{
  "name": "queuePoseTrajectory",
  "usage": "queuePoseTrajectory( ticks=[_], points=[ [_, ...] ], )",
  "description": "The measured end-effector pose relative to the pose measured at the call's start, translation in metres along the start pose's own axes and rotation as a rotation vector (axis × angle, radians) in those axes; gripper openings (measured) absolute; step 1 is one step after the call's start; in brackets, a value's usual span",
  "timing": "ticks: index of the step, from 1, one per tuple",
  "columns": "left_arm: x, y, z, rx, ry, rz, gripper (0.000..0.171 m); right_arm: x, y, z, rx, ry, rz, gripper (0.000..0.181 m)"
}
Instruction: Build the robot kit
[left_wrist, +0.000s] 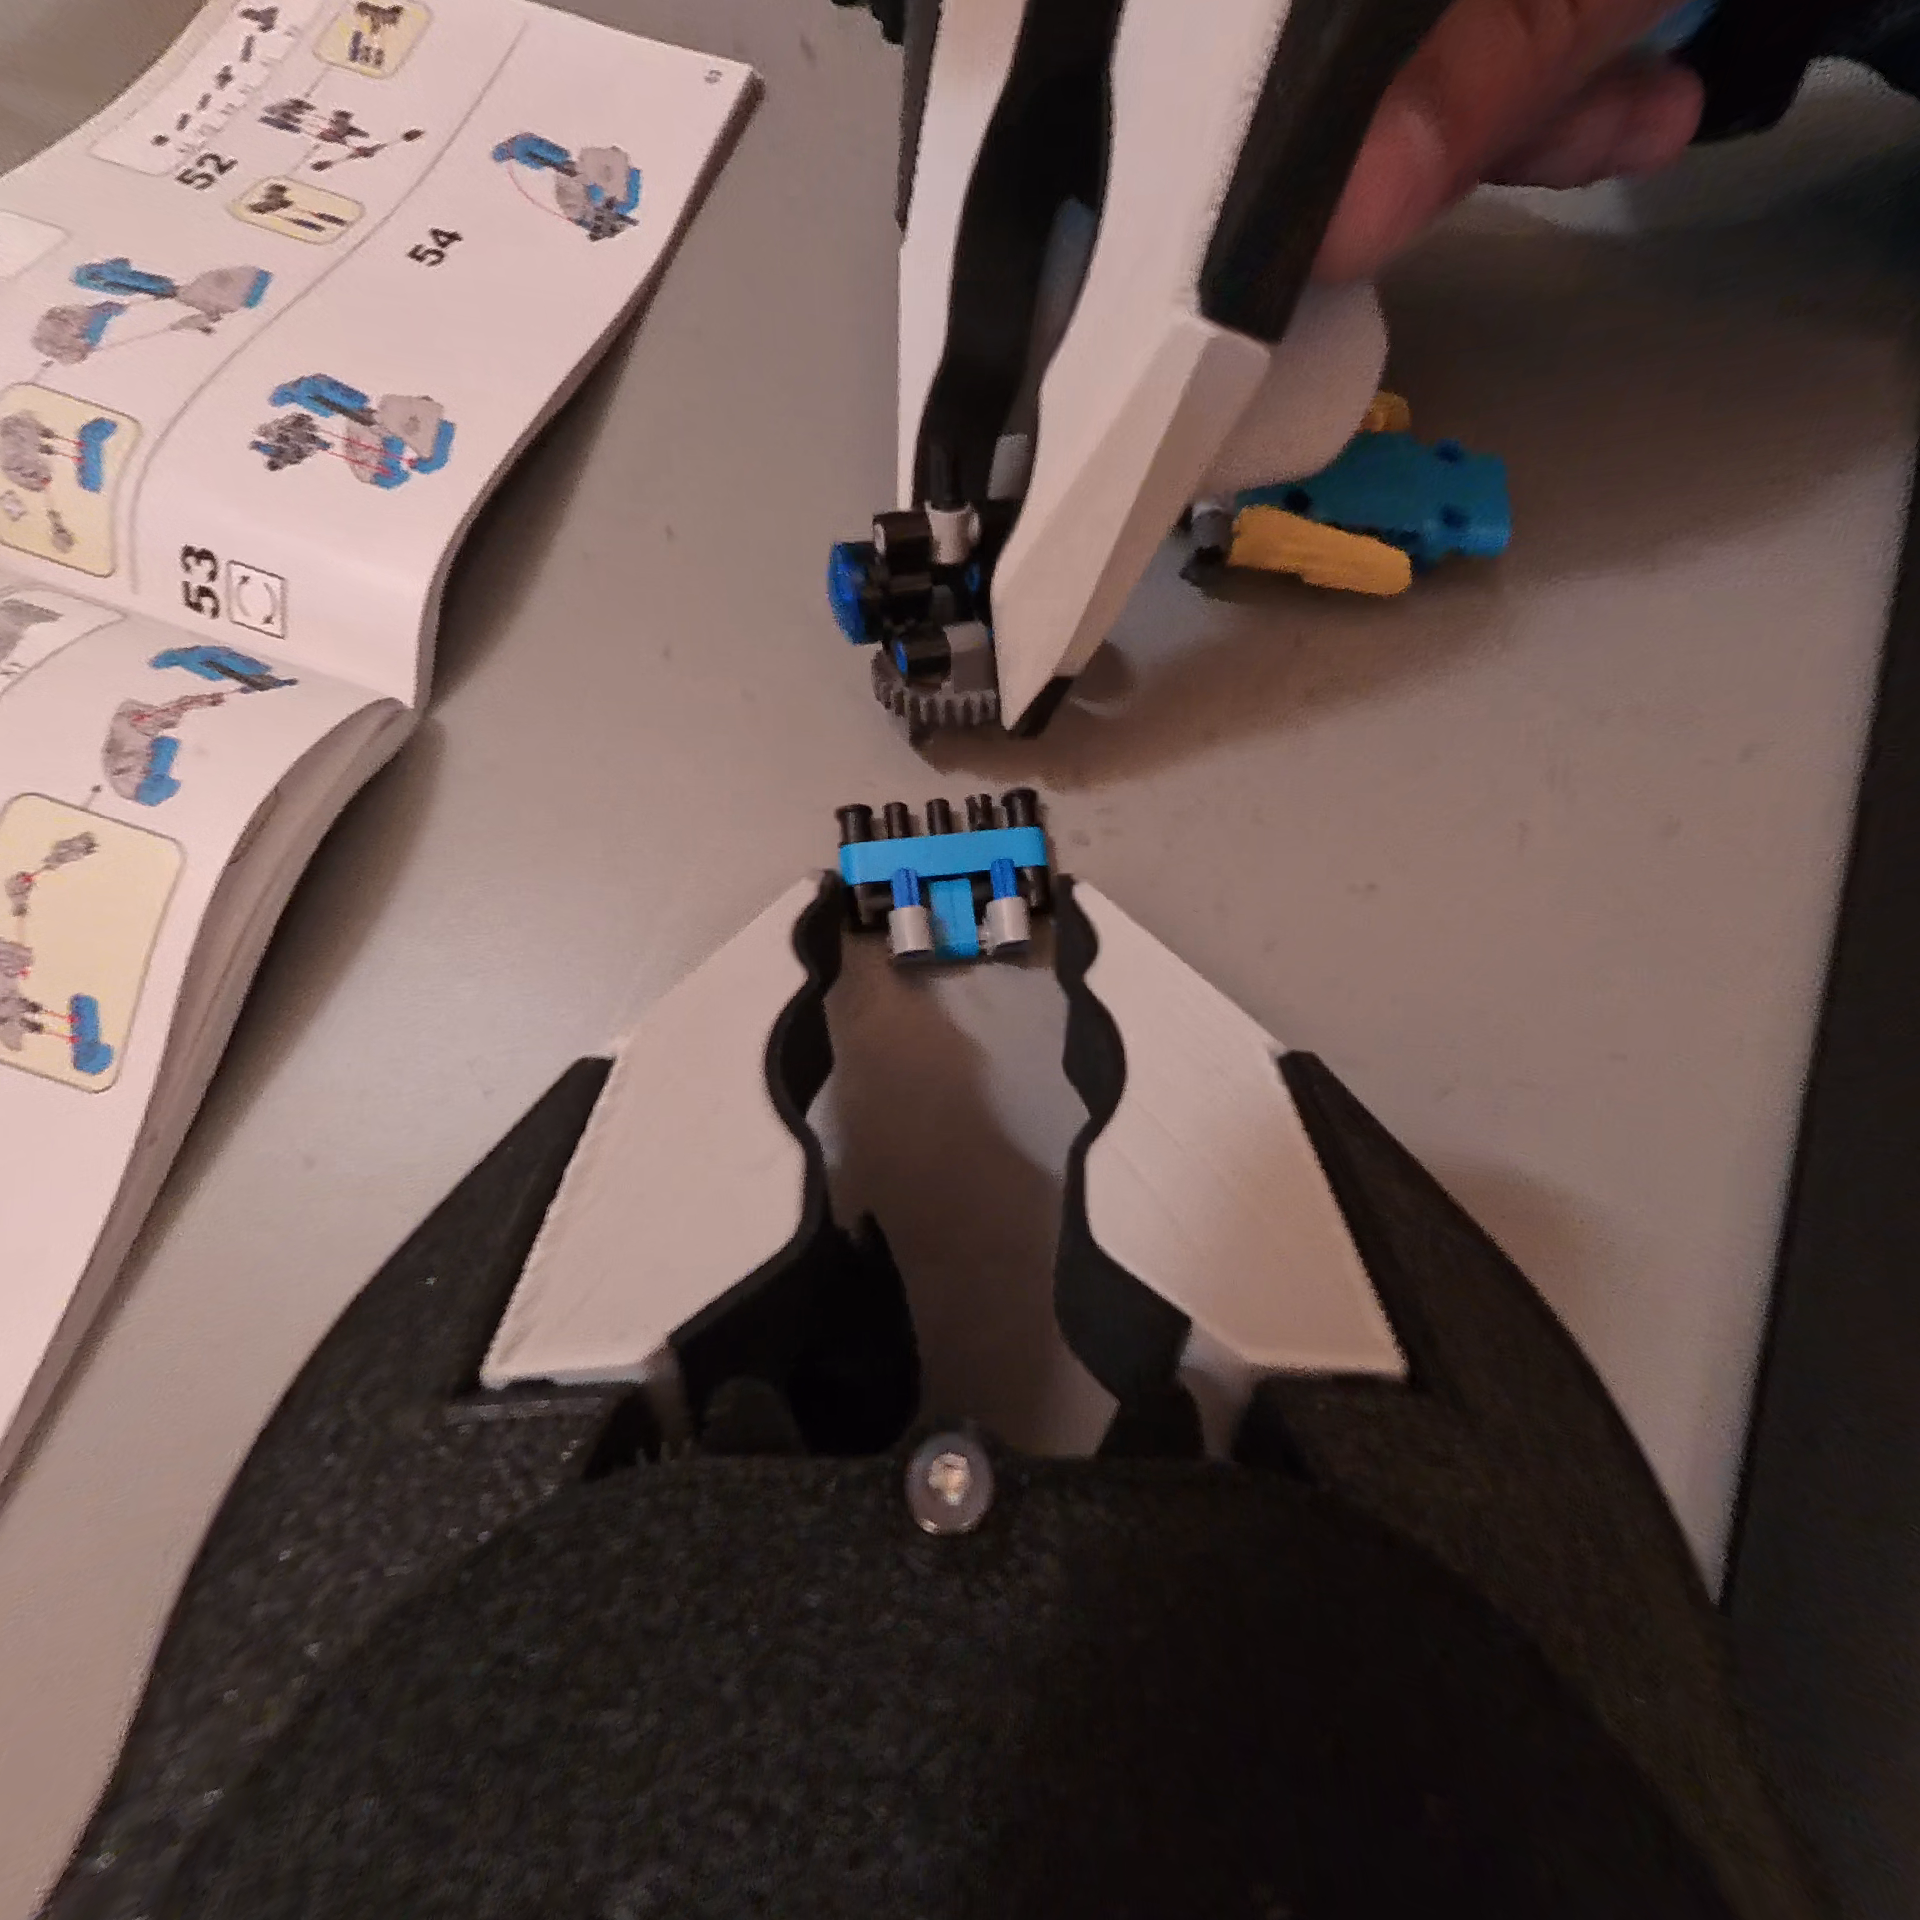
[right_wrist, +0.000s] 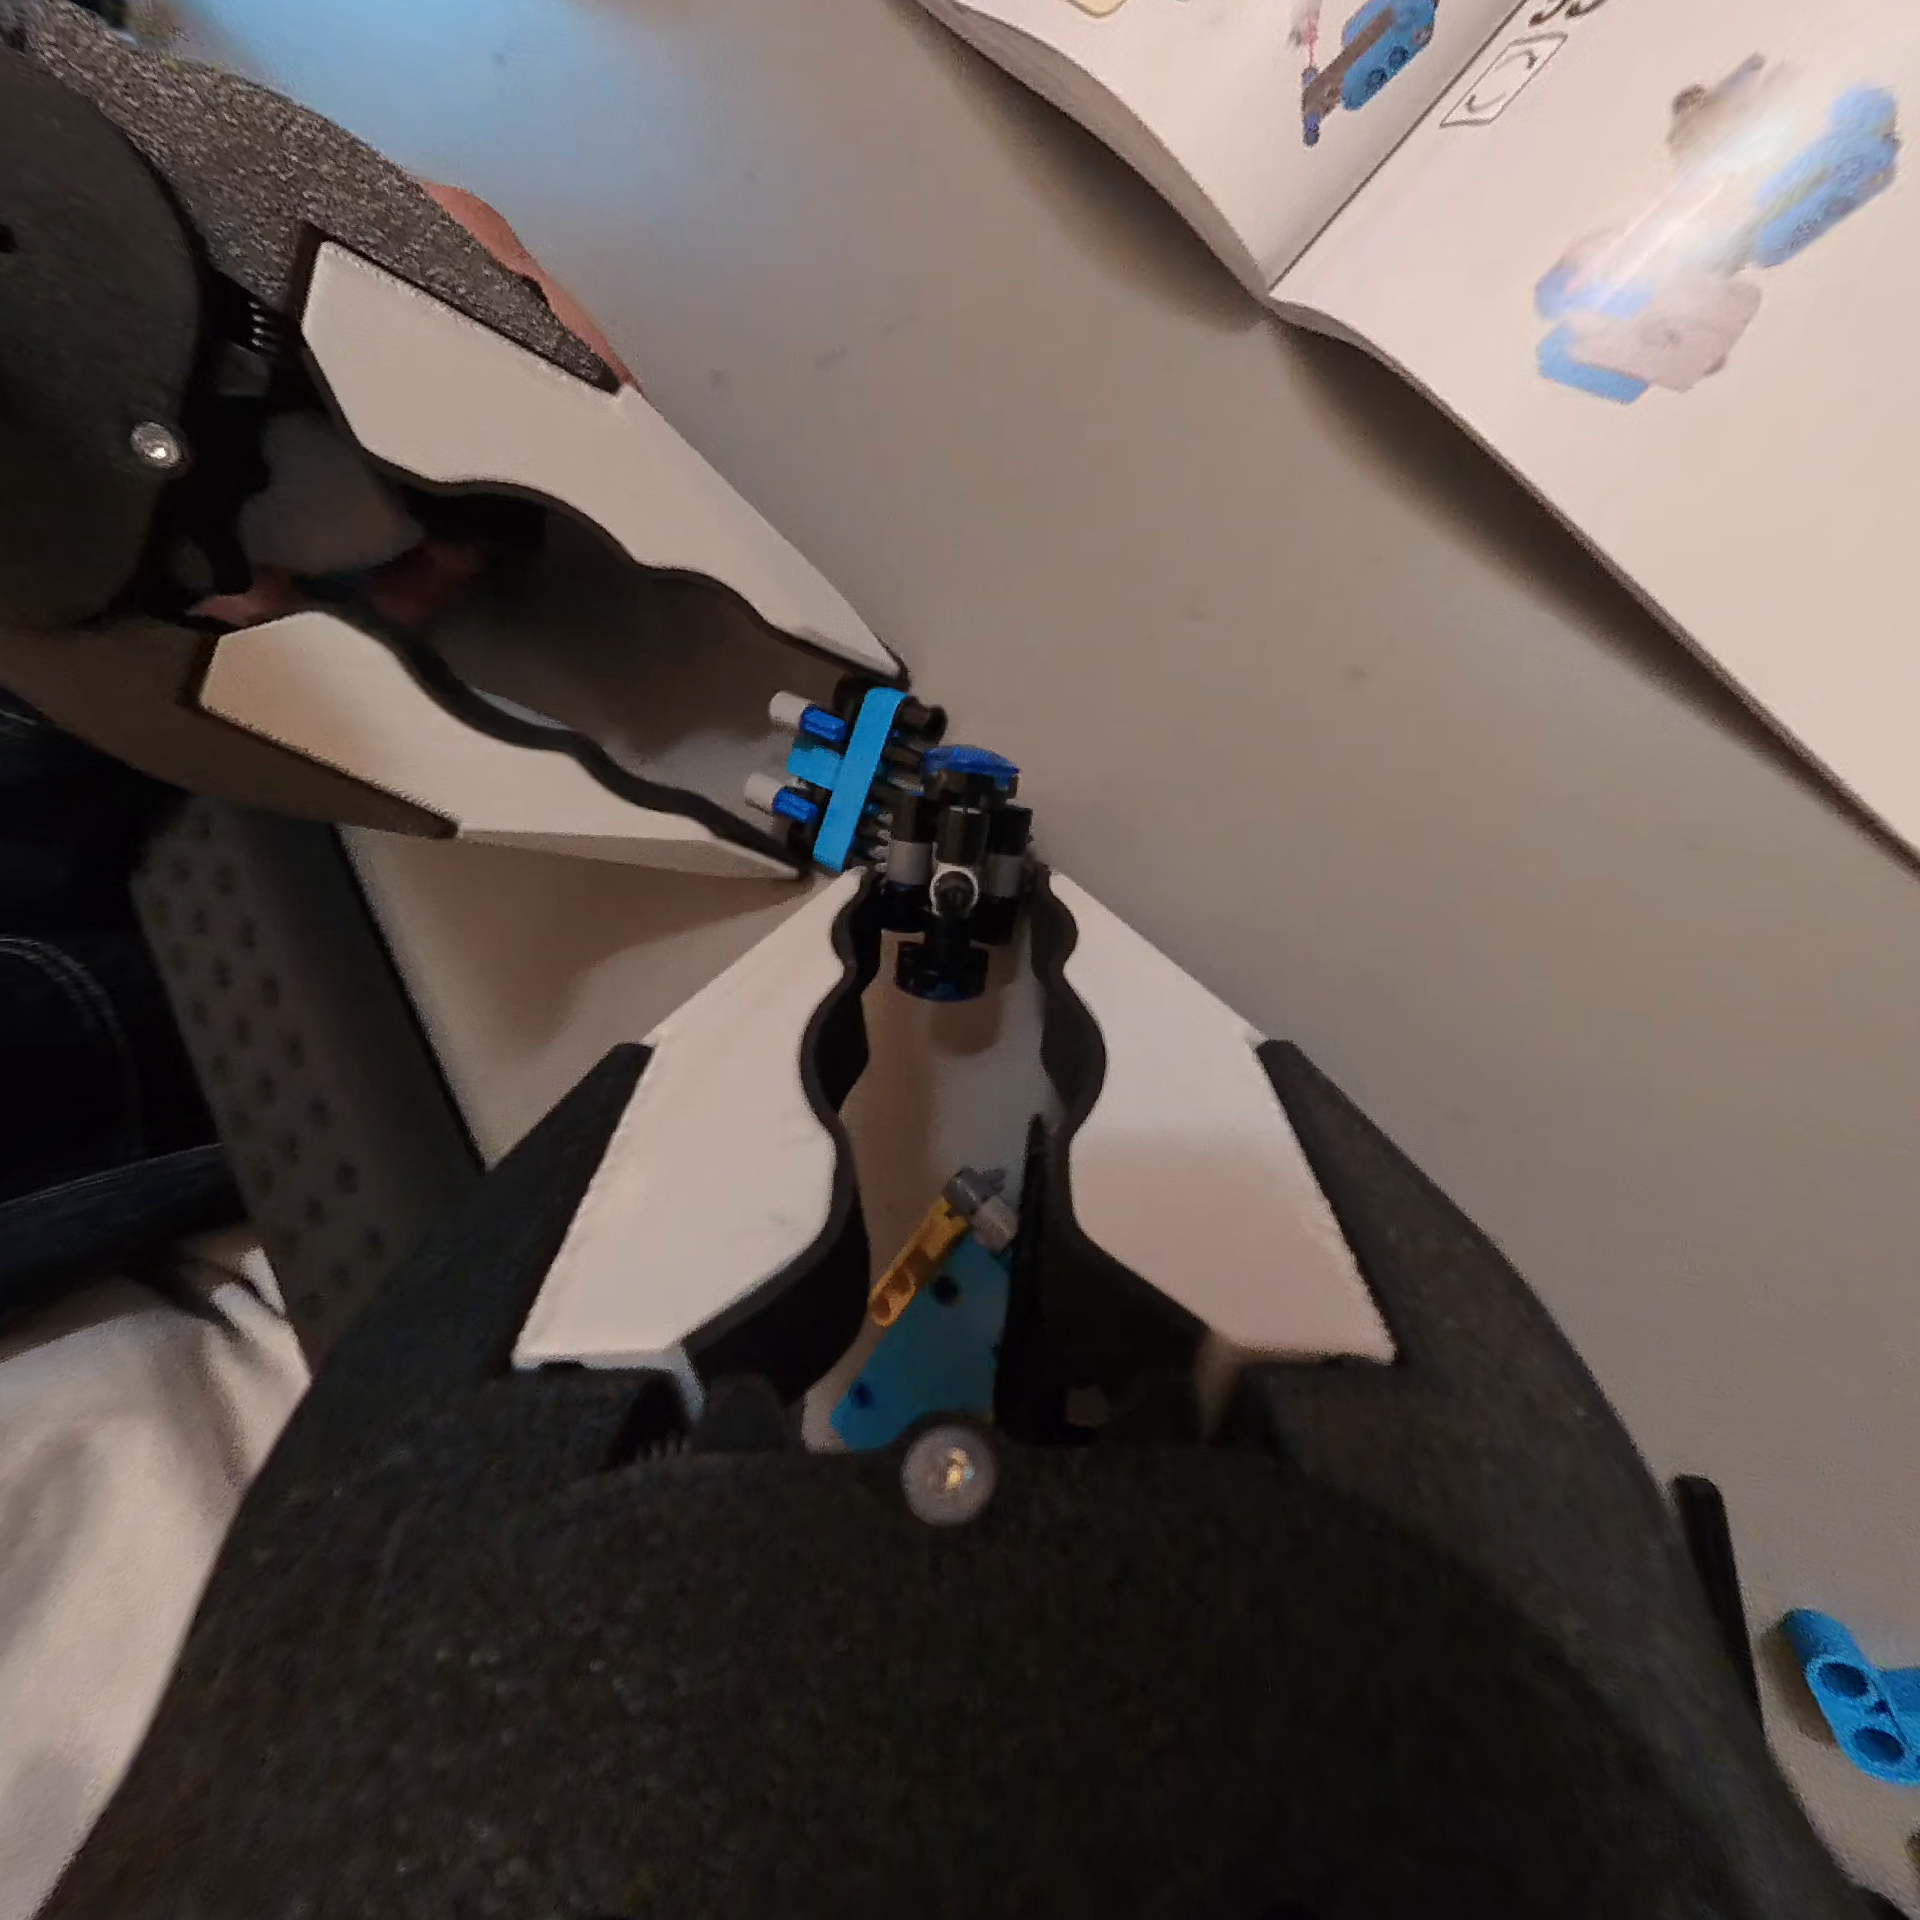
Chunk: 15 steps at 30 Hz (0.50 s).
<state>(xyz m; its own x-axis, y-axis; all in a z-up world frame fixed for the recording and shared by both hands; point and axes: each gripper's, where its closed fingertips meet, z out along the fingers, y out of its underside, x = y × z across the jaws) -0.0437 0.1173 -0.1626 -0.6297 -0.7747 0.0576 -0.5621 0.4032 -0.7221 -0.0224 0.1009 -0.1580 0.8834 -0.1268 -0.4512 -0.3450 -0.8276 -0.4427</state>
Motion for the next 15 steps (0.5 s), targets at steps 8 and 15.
queuePoseTrajectory(
  ticks=[8, 15],
  points=[
    [-0.007, -0.016, 0.016, 0.021, -0.124, -0.094, 0.040, 0.013, -0.006, -0.001, -0.023, 0.207, -0.111, 0.029],
    [-0.007, -0.017, 0.018, 0.020, -0.140, -0.082, 0.040, 0.015, -0.004, -0.003, -0.095, 0.246, -0.170, 0.028]
  ],
)
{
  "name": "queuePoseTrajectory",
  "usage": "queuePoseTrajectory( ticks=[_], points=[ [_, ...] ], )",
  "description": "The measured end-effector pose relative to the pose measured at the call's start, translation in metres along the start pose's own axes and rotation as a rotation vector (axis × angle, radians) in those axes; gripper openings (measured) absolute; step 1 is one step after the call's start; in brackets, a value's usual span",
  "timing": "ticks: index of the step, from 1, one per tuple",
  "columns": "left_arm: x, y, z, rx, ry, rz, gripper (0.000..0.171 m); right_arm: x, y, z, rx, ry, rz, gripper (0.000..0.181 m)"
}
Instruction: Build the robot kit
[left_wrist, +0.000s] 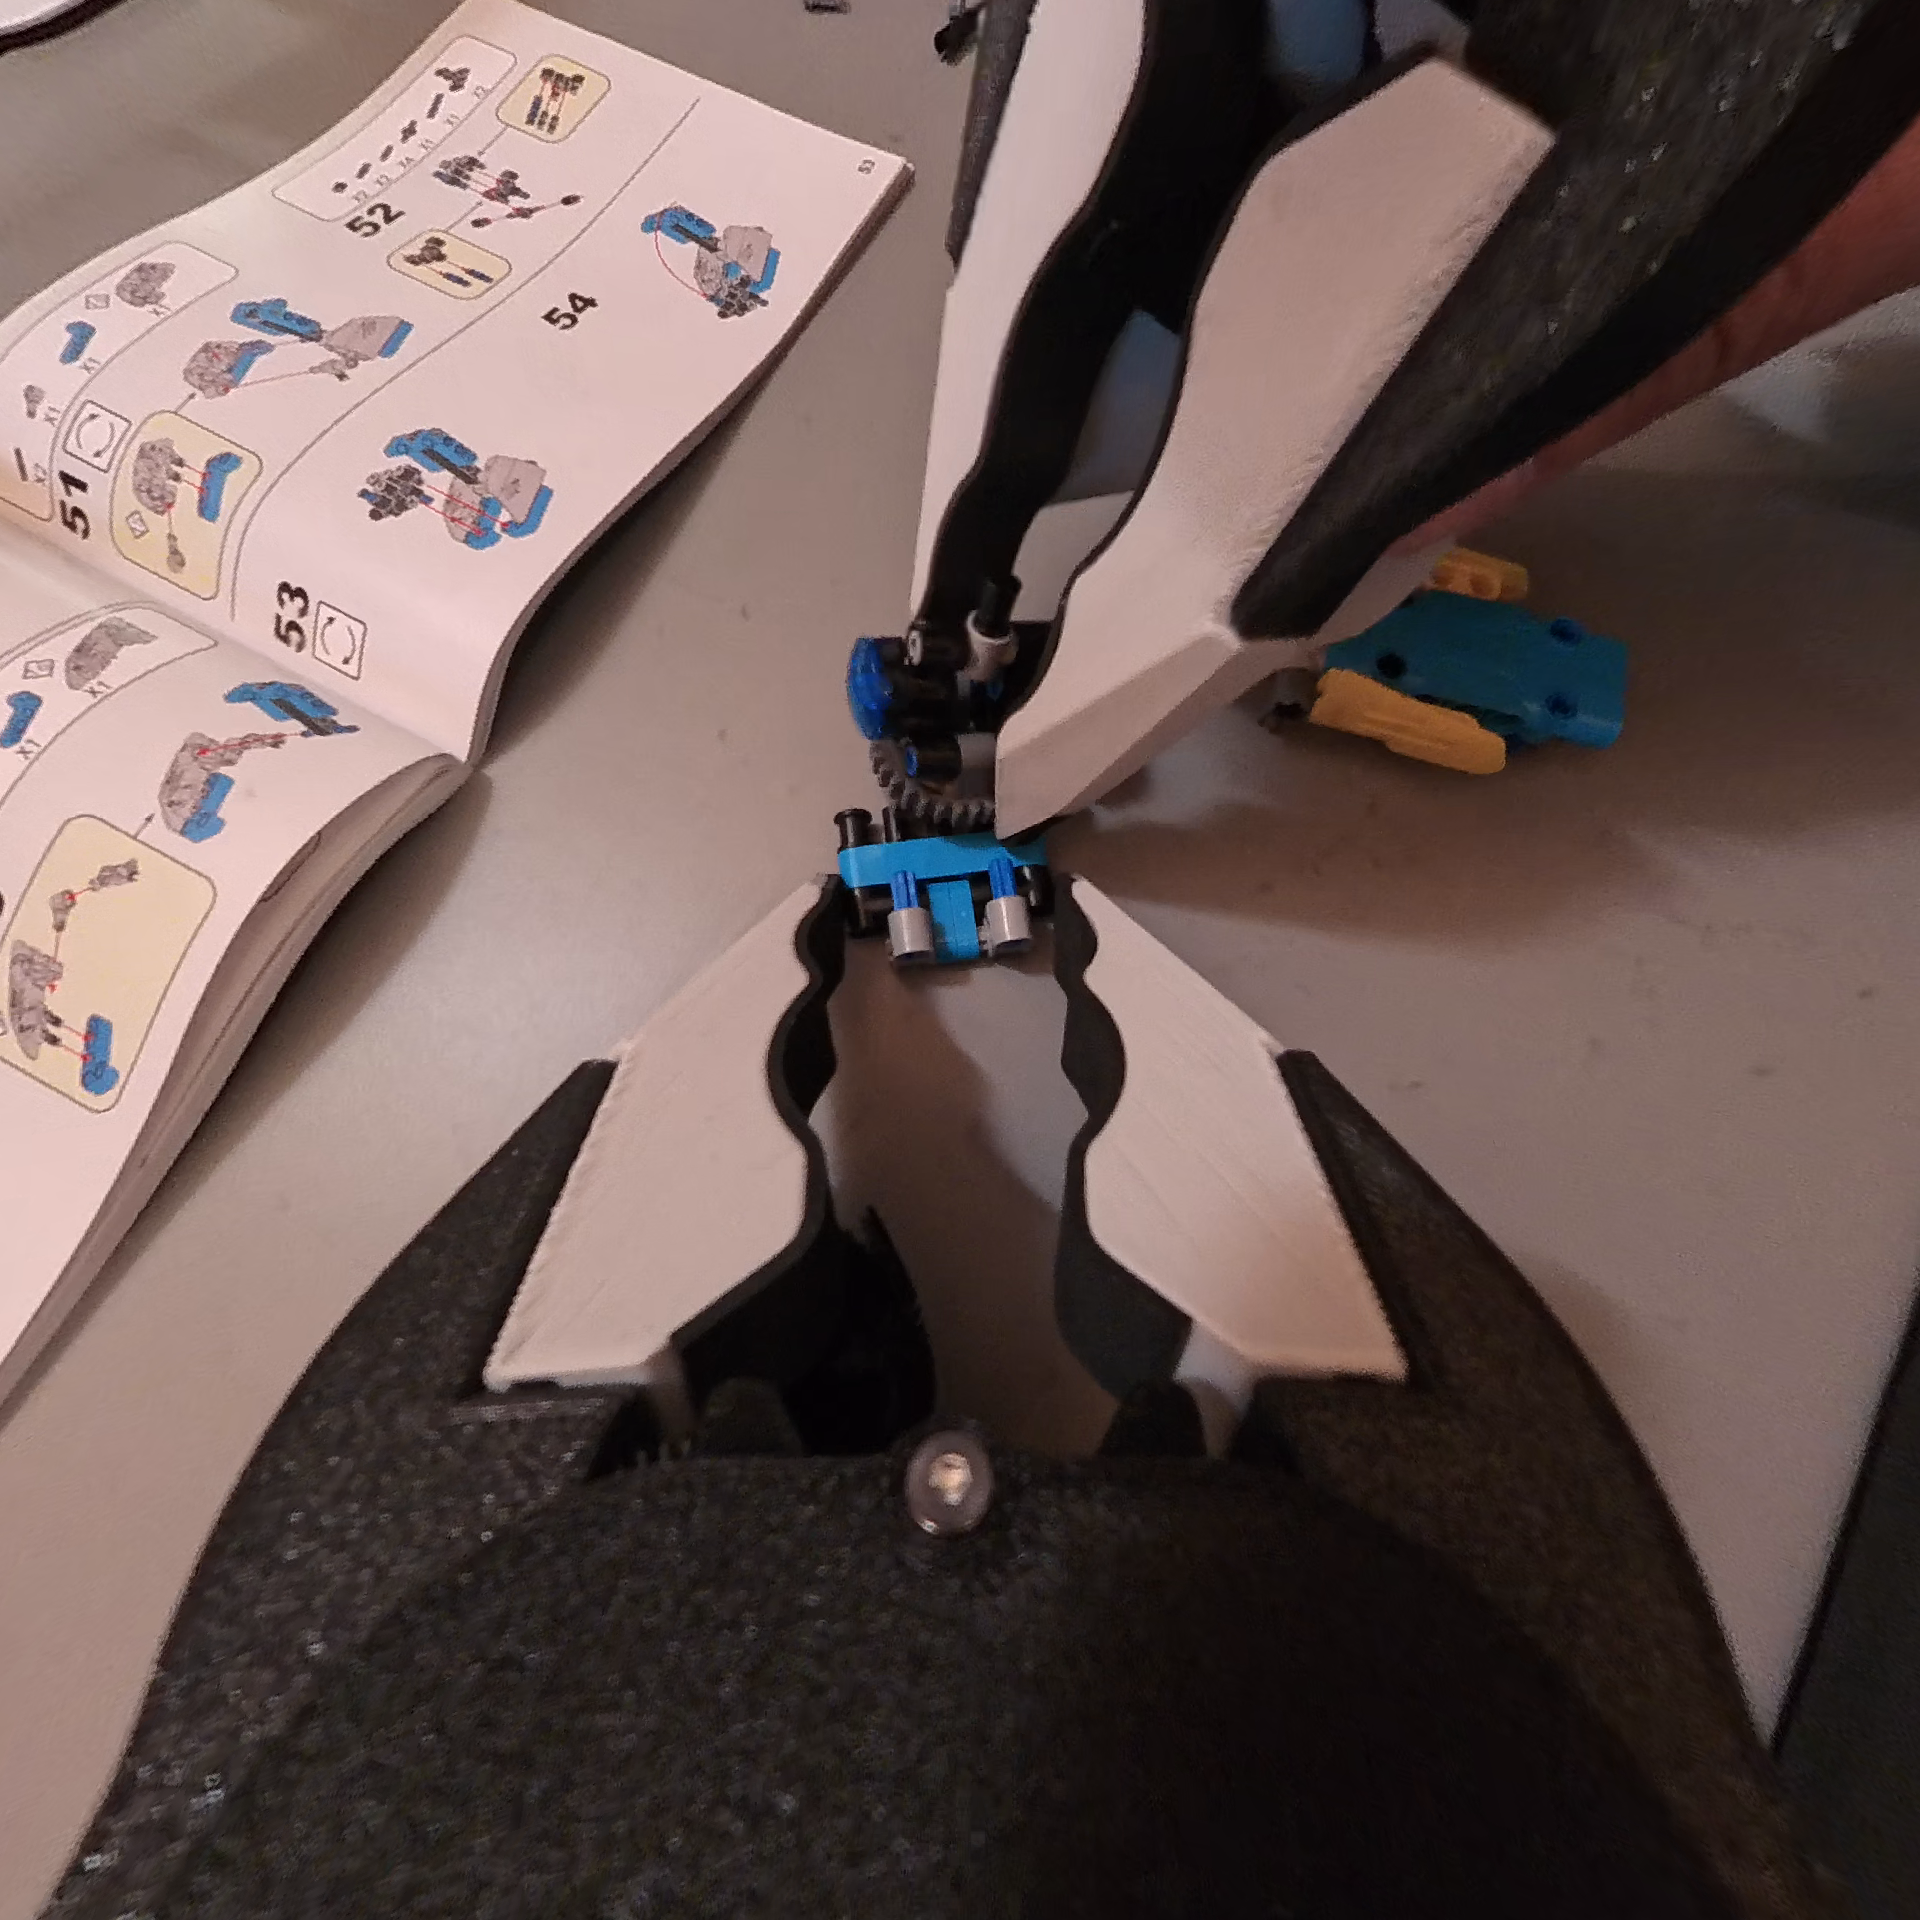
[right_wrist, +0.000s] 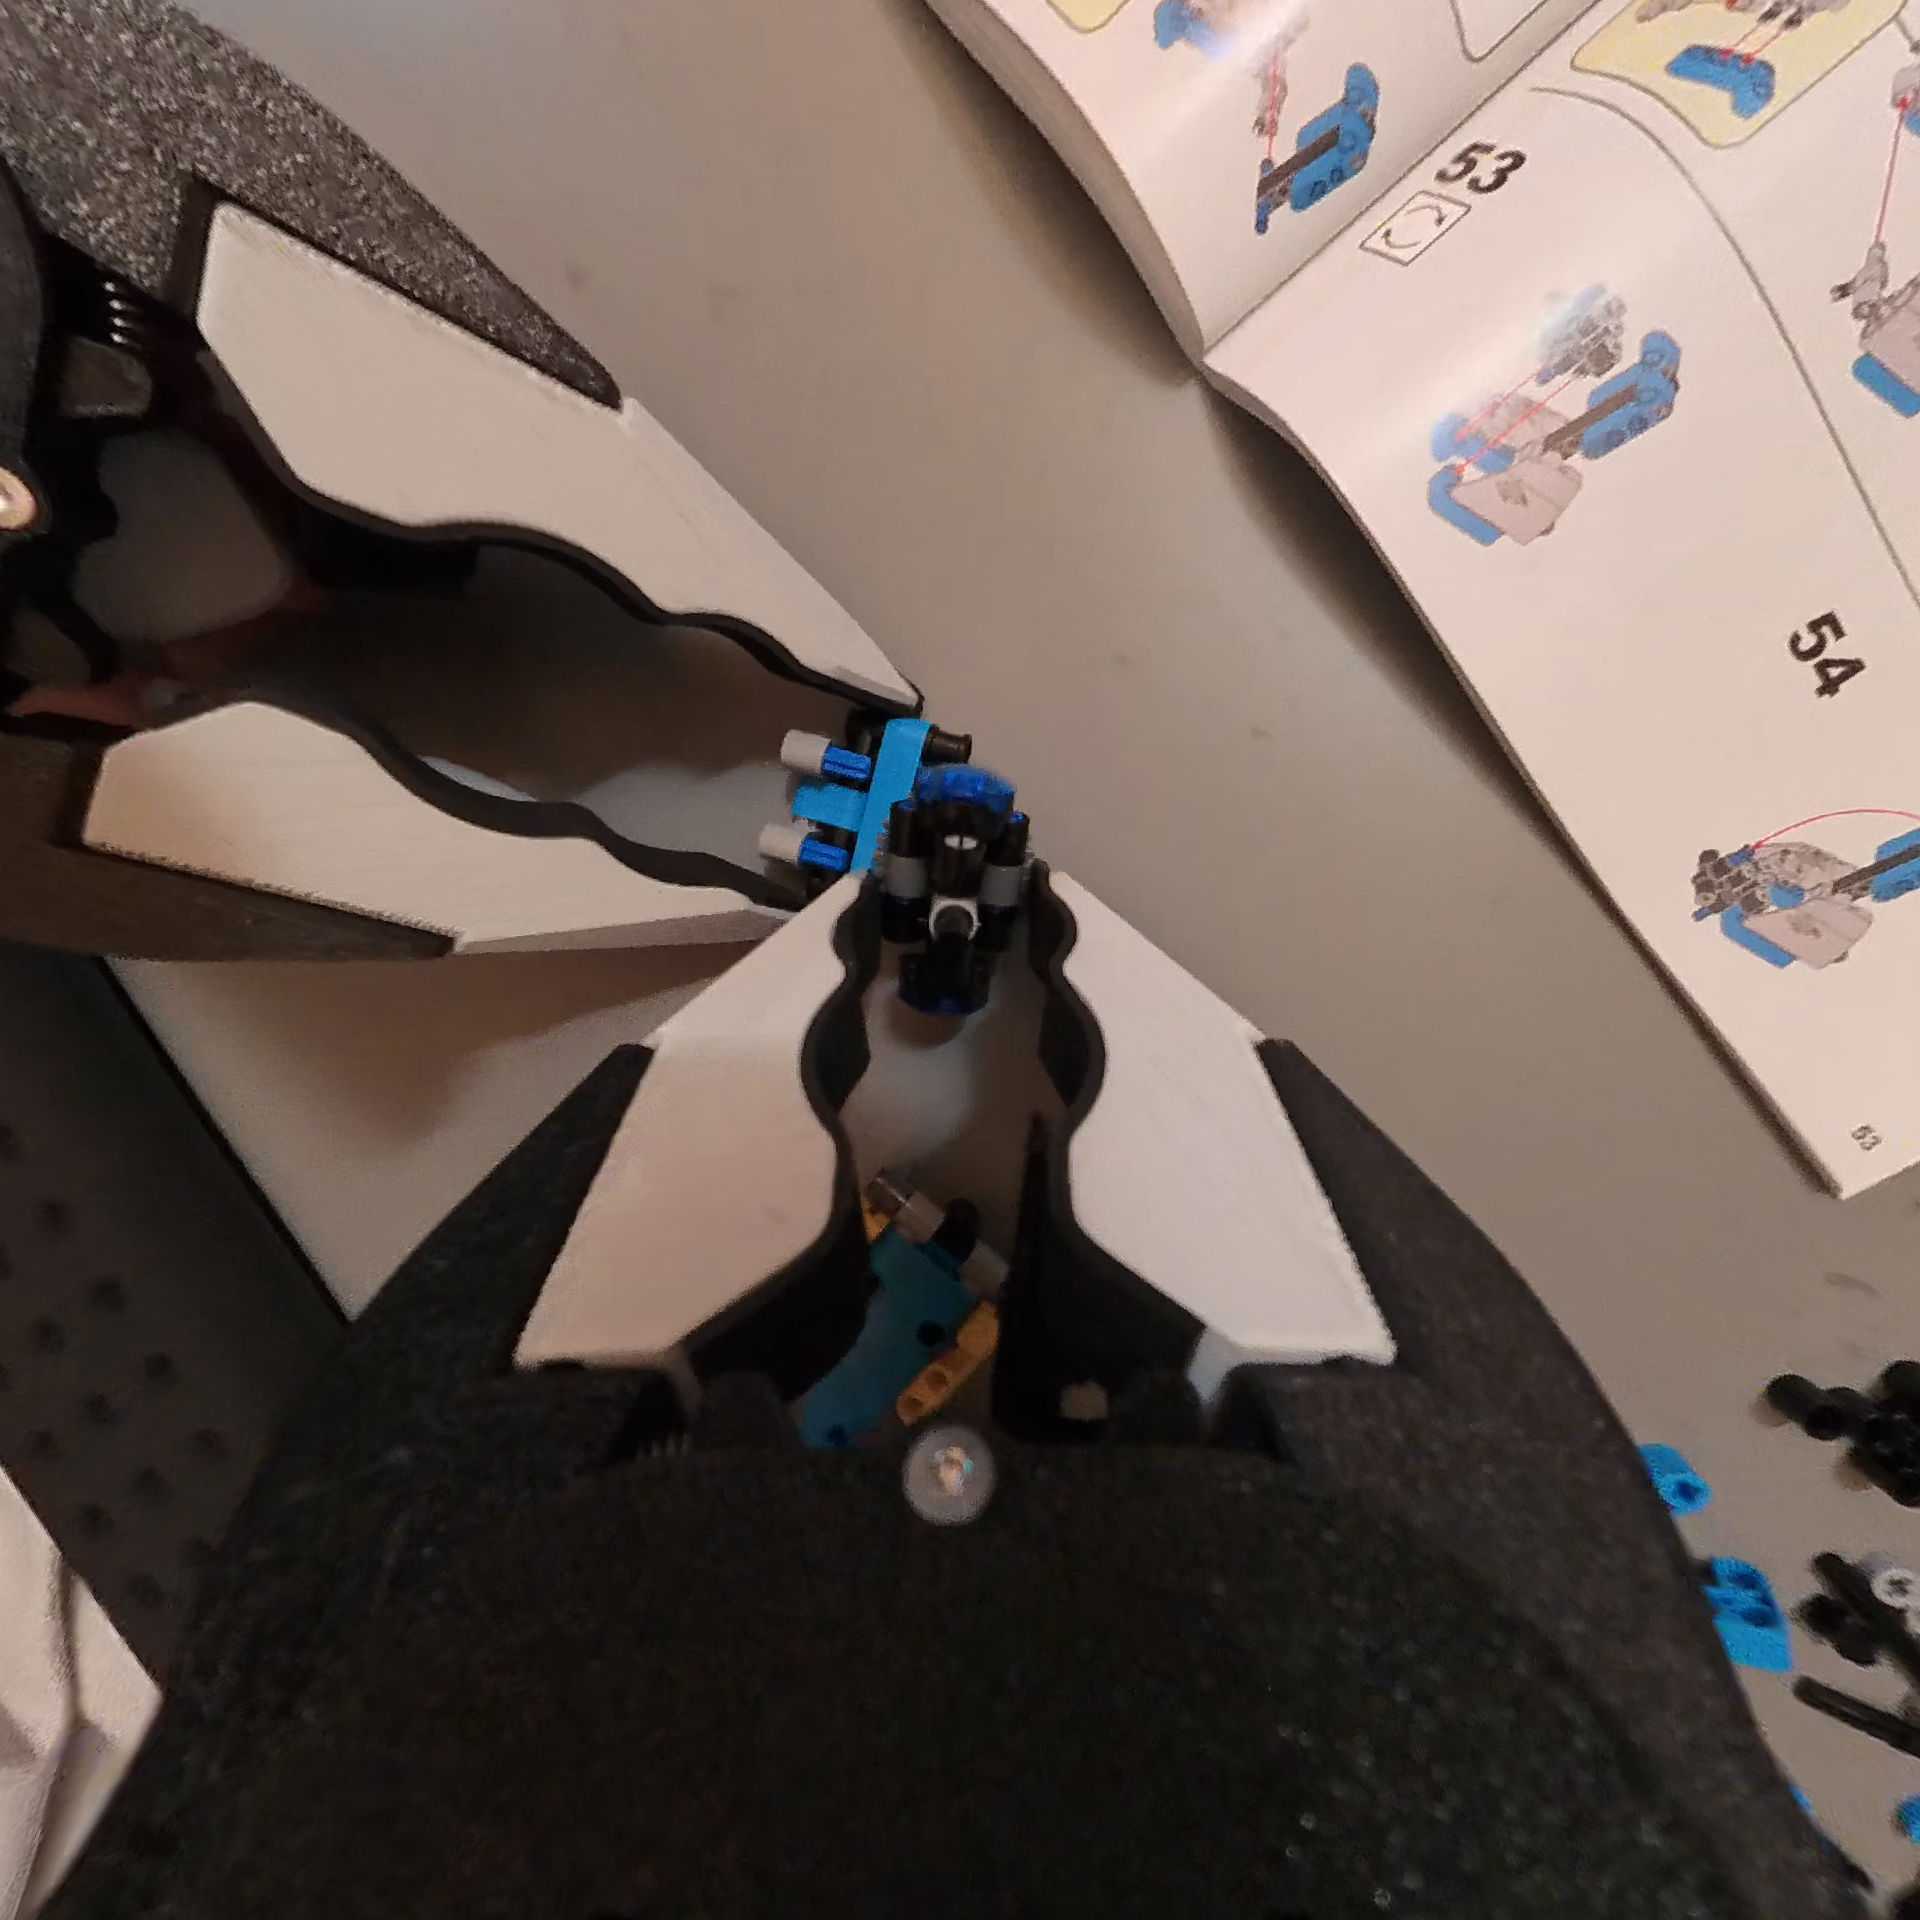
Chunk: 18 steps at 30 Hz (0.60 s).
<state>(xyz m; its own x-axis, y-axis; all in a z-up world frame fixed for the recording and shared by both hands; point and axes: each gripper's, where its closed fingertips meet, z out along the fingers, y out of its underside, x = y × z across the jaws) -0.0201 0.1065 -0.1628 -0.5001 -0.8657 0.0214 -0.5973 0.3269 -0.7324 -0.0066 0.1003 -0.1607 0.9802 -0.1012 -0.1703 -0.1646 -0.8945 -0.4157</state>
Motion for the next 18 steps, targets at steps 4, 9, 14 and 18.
queuePoseTrajectory(
  ticks=[4, 9, 14, 18],
  points=[
    [0.0014, -0.0012, 0.0014, 0.002, -0.014, 0.018, 0.040, -0.0015, -0.0008, 0.0004, -0.054, -0.030, 0.022, 0.027],
    [0.0007, -0.0019, 0.0022, 0.002, -0.030, 0.012, 0.039, -0.0008, -0.0008, 0.0003, -0.123, -0.067, 0.037, 0.027],
    [-0.0015, -0.0029, 0.0034, 0.003, -0.046, -0.007, 0.039, 0.0019, -0.0023, 0.0003, -0.117, -0.110, 0.073, 0.027],
    [-0.0014, -0.0033, 0.0036, 0.003, -0.050, -0.001, 0.040, 0.0035, -0.0032, -0.0009, -0.086, -0.222, 0.173, 0.028]
  ],
)
